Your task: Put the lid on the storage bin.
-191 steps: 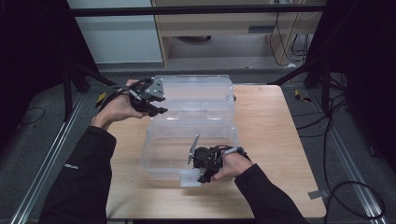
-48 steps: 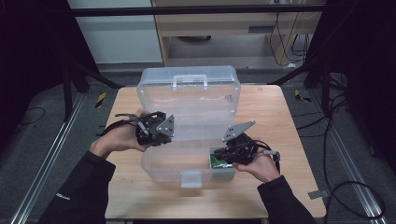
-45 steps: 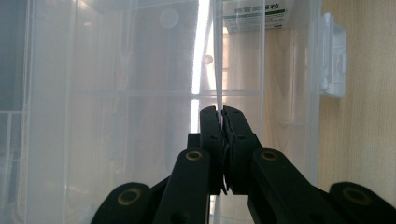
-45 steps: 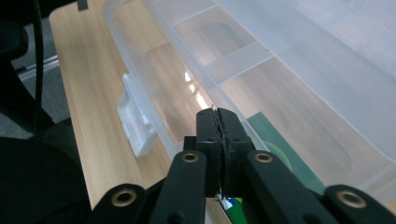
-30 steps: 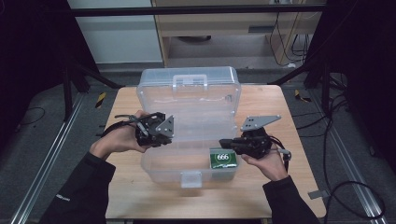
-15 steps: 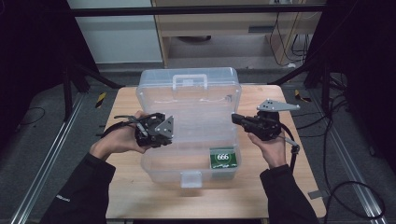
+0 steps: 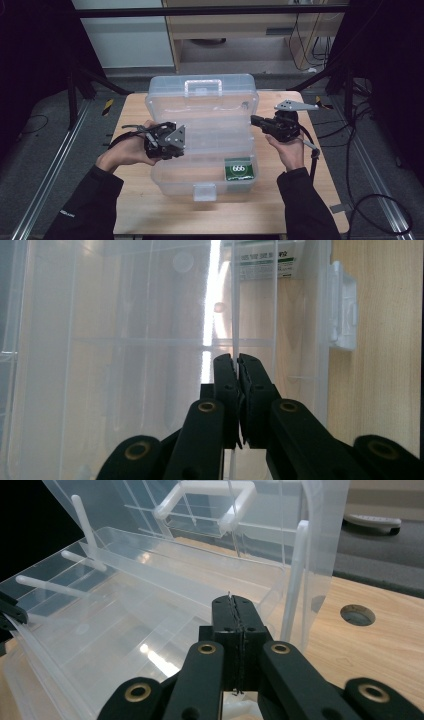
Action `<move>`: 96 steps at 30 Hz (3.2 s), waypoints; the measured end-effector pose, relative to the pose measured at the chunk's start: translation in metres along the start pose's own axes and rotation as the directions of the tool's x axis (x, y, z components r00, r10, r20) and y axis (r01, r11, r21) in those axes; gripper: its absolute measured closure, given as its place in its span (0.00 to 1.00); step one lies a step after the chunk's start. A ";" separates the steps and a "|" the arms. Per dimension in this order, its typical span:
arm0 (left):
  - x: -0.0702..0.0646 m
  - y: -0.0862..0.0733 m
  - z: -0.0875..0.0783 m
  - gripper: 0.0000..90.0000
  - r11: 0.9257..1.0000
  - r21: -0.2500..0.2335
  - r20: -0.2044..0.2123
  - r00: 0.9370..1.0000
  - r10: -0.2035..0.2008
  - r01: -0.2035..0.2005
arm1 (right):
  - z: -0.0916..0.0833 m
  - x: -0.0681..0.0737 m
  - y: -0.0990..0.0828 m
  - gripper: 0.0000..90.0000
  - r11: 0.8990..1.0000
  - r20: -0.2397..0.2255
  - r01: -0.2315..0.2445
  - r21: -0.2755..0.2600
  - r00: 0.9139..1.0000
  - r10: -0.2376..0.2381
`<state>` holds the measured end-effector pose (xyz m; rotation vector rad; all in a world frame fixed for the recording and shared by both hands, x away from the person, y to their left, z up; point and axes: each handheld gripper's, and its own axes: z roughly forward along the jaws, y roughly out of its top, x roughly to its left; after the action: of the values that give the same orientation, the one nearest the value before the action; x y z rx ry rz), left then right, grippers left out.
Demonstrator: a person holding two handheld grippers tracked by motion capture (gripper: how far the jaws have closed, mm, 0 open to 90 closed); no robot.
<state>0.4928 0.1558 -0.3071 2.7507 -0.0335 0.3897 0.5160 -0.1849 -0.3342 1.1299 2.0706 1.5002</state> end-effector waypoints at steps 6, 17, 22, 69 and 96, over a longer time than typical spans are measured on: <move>-0.001 -0.001 0.001 0.97 1.000 -0.003 0.016 1.000 0.002 -0.001 | -0.001 -0.002 0.000 1.00 1.000 0.009 -0.001 0.002 1.000 0.001; -0.004 -0.004 0.004 0.96 1.000 -0.022 0.036 0.999 0.010 -0.009 | -0.002 -0.004 -0.001 1.00 1.000 0.017 0.000 0.006 1.000 0.000; -0.007 -0.004 0.005 0.96 1.000 -0.020 0.041 0.999 0.015 -0.015 | -0.003 -0.004 0.000 1.00 1.000 0.016 0.000 0.003 1.000 0.000; -0.025 -0.011 0.028 0.56 0.814 -0.504 0.064 0.952 -0.299 0.289 | -0.006 -0.003 -0.008 1.00 0.998 -0.024 0.005 0.065 1.000 -0.004; -0.037 -0.044 0.009 0.95 0.658 -0.637 -0.030 0.839 -0.543 0.402 | -0.009 -0.001 -0.013 1.00 0.996 -0.035 0.023 0.082 0.999 -0.020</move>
<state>0.4626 0.1926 -0.3408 1.9482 0.5276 0.4339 0.5049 -0.1929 -0.3425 1.1153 2.1786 1.4459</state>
